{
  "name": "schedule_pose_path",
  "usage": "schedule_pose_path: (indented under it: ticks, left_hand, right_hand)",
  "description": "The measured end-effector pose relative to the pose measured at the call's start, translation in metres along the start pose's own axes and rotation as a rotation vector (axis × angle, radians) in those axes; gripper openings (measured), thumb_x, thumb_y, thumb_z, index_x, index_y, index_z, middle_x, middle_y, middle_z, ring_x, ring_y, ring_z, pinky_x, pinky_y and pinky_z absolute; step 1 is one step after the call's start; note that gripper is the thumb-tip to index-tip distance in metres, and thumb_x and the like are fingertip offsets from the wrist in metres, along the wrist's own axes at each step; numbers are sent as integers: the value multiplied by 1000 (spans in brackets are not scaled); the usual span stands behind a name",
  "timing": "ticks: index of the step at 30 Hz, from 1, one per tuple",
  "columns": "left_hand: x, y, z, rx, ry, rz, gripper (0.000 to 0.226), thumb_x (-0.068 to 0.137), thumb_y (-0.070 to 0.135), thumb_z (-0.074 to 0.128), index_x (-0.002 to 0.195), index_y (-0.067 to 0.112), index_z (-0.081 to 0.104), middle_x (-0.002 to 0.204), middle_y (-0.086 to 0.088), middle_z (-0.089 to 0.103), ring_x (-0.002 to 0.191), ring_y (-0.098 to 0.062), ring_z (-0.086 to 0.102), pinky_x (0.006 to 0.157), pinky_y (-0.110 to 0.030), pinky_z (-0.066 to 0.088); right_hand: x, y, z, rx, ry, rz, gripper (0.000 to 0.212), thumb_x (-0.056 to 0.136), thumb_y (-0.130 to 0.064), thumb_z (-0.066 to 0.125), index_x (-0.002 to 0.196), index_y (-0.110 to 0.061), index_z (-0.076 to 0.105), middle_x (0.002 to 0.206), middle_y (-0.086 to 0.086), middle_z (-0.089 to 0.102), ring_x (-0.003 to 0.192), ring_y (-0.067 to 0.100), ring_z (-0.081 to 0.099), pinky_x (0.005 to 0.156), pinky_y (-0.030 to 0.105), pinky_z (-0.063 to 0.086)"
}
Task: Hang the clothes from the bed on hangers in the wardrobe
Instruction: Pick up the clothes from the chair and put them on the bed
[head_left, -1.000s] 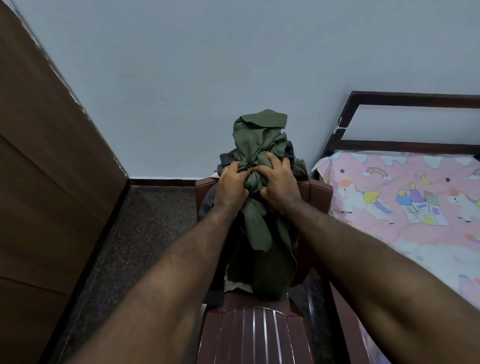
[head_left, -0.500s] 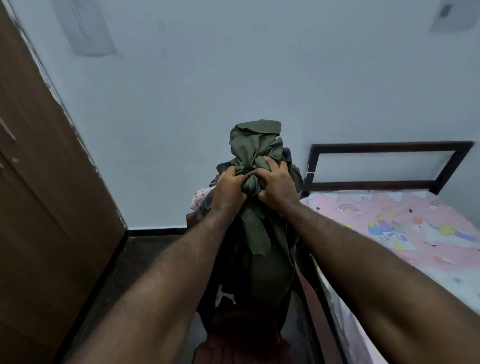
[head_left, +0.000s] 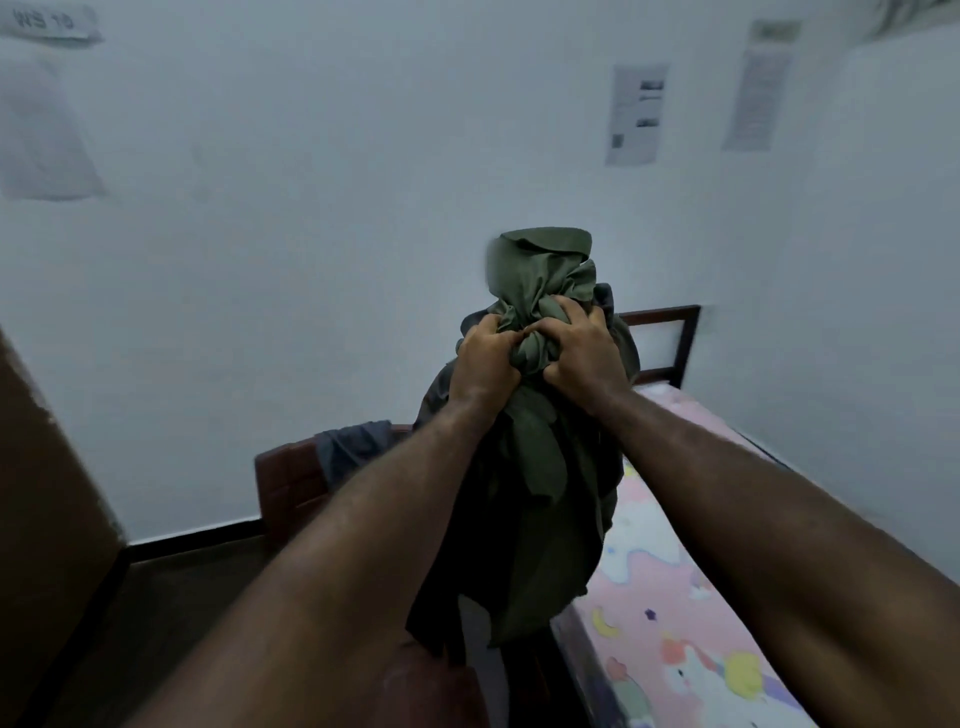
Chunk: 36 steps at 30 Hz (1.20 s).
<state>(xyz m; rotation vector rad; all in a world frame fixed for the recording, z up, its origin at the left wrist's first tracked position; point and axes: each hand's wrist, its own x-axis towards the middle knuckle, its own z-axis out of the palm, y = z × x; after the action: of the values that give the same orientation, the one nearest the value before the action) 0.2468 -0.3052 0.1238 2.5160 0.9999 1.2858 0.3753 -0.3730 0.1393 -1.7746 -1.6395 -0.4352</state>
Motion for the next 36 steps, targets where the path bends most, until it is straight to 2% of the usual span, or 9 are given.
schedule_pose_path:
  ticks: [5,13,18,22,27,32,36]
  left_hand:
    - [-16,80,46,-142,-79,85,28,79,10,63,102,20,75,104,-9,60,93,-30,60,78,-39,53]
    - [-42,206,121,-405,-258,303,30,72,2,61,96,14,75,98,-10,60,89,-30,59,72,-41,53]
    - [-76,278,146,-551,-357,440,26,74,11,60,96,14,74,101,-11,59,91,-32,58,73,-41,52]
    - [-120,339,159,-674,-463,509,35,74,22,51,101,17,74,105,-8,59,95,-29,57,77,-34,49]
    - [-180,412,177,-776,-586,576,27,79,9,60,101,14,74,106,-9,60,96,-29,57,75,-28,44]
    - [-239,476,199,-838,-688,635,27,78,5,60,100,11,74,101,-9,60,90,-26,57,70,-24,38]
    - [-281,520,224,-843,-792,591,30,76,3,59,101,10,74,101,-9,60,90,-26,57,70,-23,36]
  right_hand:
    - [-57,53,-60,-121,35,138,46,71,-7,63,113,-24,70,144,2,48,116,35,43,84,38,52]
    - [-157,114,-163,-368,86,429,49,69,-7,61,113,-28,69,146,1,46,117,33,42,79,39,53]
    - [-222,125,-219,-514,100,594,50,70,-7,61,115,-28,68,146,1,45,116,33,42,84,40,52]
    - [-287,129,-262,-626,85,721,52,69,-7,60,116,-27,68,146,1,44,116,32,42,88,40,50]
    - [-368,138,-309,-726,80,886,54,68,-6,59,116,-29,67,146,2,44,114,31,42,89,41,50]
    - [-445,155,-349,-769,58,991,53,69,-5,60,116,-27,68,146,3,45,112,31,43,85,43,52]
    - [-500,178,-370,-751,35,1059,52,70,-5,61,116,-28,68,145,2,45,110,30,43,82,45,53]
